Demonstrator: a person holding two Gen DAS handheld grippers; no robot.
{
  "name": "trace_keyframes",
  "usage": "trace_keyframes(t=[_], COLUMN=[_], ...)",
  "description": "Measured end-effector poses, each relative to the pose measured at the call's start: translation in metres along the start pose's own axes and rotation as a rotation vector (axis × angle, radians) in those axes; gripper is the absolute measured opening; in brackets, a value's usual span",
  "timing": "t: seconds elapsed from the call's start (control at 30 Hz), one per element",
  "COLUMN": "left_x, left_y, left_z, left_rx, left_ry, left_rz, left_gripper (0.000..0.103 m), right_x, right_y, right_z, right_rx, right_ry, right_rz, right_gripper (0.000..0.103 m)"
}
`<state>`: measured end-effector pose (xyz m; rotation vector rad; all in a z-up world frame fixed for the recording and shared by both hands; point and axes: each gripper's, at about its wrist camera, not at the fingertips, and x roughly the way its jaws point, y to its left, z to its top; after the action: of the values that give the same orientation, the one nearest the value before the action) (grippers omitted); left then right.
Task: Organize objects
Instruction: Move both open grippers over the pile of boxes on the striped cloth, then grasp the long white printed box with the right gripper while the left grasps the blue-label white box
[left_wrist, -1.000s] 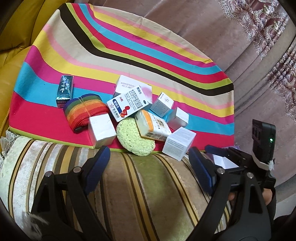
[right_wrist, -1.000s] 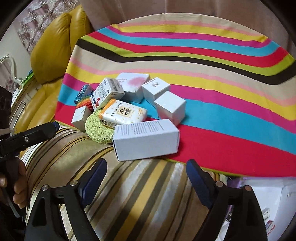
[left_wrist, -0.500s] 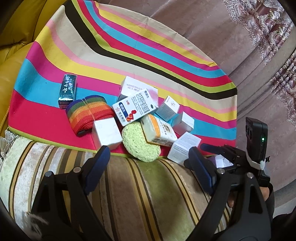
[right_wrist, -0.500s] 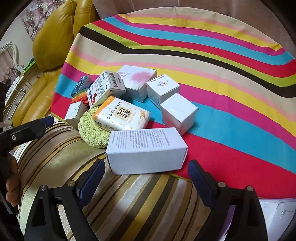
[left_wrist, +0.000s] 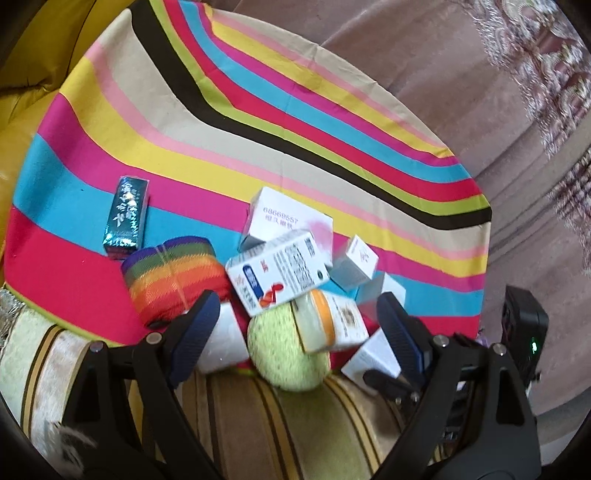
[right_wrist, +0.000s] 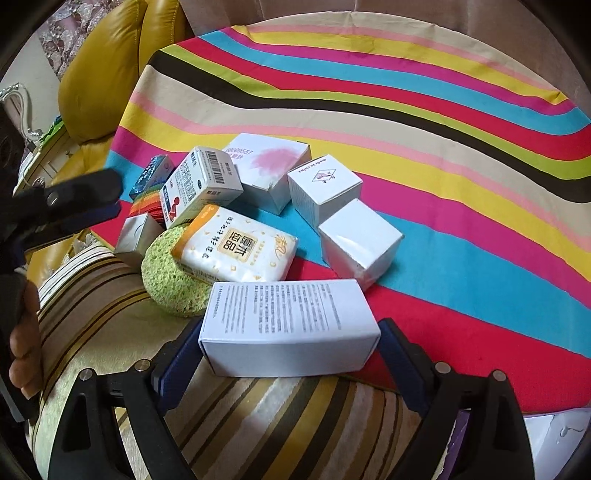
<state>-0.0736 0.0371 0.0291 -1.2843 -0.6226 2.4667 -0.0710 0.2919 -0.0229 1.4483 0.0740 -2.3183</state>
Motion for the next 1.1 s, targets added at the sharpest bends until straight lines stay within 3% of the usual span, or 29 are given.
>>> trace_keyframes(t=[0.27,0.63,0.73,0.83,0.97,1.1], left_x=[0.024,0.045,0.049,0.054,0.055,0.045], left_y=[0.004,0.010,0.005,0.001,0.002,0.000], left_z=[0.012,0.018,0.019,0.018,0.015,0.015], left_rx=[-0.067,-0.214,-0.182,-0.148,-0.133,-0.098], left_ry=[0.029,0.100,0.101,0.106,0.096,0.037], left_rz=[0.049,0.039,0.064,0.104,0.101,0.110], left_gripper=[0.089,0.089,0.088,0.073,0.072,0.072], right_x=[-0.001,-0.010,-0.016,-0.022,-0.025,-0.032], right_y=[0.001,0.007,0.010,0.008,0.008,0.009], right_z=[-0.003,-0.007,-0.009,-0.012,-0.014,-0.017], right_rx=[-0.006,-0.005,-0.008,0.005,0.035,0.057], right_ry=[-0.016,-0.069,-0.095,-0.122,-0.141,-0.158], right_rz=[-0.044,-0.117,-0.134,-0.142,-0.147,-0.159], right_gripper=[0.087,0.087,0.087,0.087,0.086,0.086])
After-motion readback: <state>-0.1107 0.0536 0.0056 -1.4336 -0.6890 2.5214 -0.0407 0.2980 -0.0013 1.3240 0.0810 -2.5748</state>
